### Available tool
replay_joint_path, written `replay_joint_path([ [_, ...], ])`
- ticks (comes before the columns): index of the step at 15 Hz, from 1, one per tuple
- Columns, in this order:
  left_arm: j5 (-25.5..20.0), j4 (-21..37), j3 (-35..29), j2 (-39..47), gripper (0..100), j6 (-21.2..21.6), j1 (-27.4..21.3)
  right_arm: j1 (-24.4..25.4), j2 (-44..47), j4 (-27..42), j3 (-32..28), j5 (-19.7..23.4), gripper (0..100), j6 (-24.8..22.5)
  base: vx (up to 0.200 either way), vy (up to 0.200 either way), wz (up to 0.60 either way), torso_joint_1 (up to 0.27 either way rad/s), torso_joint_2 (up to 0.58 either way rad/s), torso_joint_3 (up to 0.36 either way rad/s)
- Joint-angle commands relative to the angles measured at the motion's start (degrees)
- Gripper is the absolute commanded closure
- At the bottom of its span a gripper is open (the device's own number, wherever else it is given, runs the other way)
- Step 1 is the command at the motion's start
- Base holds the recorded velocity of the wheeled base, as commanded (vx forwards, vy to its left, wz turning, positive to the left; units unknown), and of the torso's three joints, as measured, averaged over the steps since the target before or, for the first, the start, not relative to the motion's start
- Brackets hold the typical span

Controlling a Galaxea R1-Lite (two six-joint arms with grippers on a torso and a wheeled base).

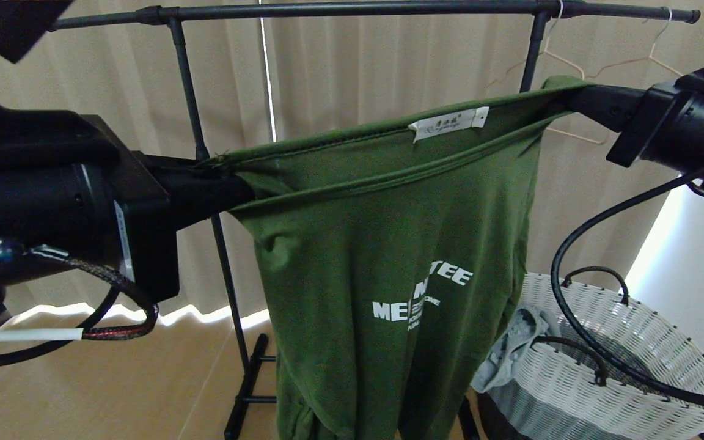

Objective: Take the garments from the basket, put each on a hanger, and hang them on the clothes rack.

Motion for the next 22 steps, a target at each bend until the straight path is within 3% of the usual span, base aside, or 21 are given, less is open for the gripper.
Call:
replay_joint_path([
  [1,0.08,0.01,-1.39,1.33,100,-0.01,0.16,-0.02,-3.23,2.07,-0.45,0.02,100,-0.01,0.000,0.000,0.00,0.000,0.00,0.000],
  [5,0.79,-0.08,-9.30,6.78,100,-0.10,5.25,0.16,-11.40,11.04,-1.07,0.02,100,-0.01,0.000,0.000,0.00,0.000,0.00,0.000],
  [8,5.00,-2.45,-9.74,8.80,100,-0.45,4.99,0.16,-14.65,16.23,-0.10,0.11,100,-0.01,0.000,0.000,0.00,0.000,0.00,0.000],
  [13,9.58,-3.77,-6.84,9.50,100,-1.77,4.02,0.16,-14.21,16.93,2.18,-0.33,100,-0.53,0.000,0.000,0.00,0.000,0.00,0.000],
  [15,9.58,-3.77,-8.16,9.33,100,-1.77,4.02,-0.19,-14.04,18.51,3.94,-0.68,100,-8.53,0.000,0.000,0.00,0.000,0.00,0.000],
  [16,9.49,-3.77,-8.07,9.41,100,-1.77,3.94,-0.19,-14.04,18.51,4.38,-1.21,100,-9.85,0.000,0.000,0.00,0.000,0.00,0.000],
  [22,9.49,-5.70,-8.16,9.77,100,-1.85,3.06,-0.02,-13.60,17.72,3.15,-2.27,100,-9.50,0.000,0.000,0.00,0.000,0.00,0.000],
])
